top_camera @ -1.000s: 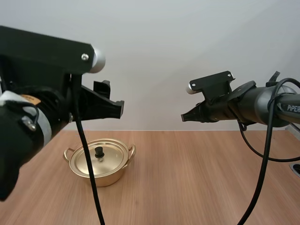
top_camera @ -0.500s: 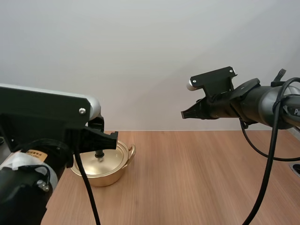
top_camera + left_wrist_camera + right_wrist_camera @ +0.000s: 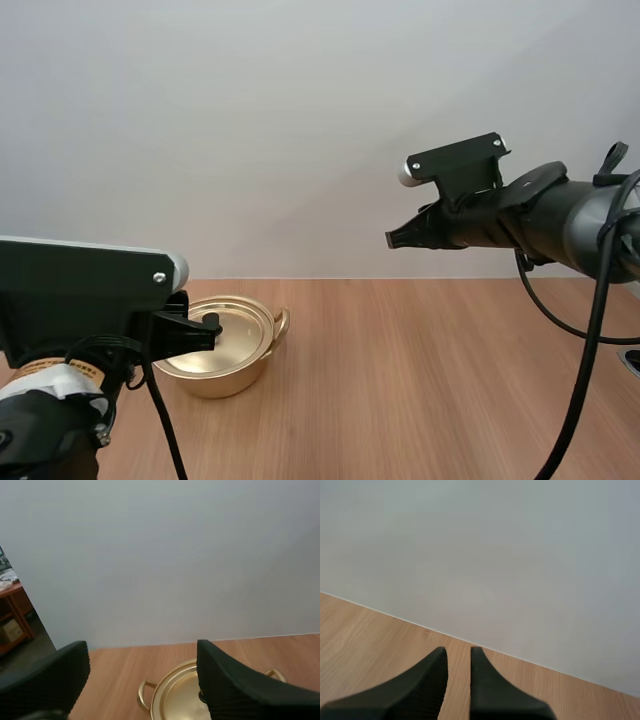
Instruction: Open the pot, put the car inside, and close it
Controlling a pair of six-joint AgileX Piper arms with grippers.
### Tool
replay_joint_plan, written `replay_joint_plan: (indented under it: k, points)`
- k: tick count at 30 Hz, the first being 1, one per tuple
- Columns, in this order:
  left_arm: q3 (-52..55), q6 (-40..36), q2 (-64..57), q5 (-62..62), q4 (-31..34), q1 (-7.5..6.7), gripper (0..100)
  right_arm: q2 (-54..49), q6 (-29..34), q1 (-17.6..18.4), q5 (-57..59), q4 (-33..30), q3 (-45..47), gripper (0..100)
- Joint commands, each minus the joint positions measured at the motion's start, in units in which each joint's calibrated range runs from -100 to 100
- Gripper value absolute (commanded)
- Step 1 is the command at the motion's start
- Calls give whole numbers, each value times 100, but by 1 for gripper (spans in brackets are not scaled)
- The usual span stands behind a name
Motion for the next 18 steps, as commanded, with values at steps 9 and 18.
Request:
replay_joint_plan:
  k: [9,18]
  points:
    - [1142,-149,0,-2496,528,-676,98,-1066,366,-3,357,9,8,29]
    - [1624,-754,0,-3046,690,-1005,98,-1713,488,-3,1434,-51,8,29]
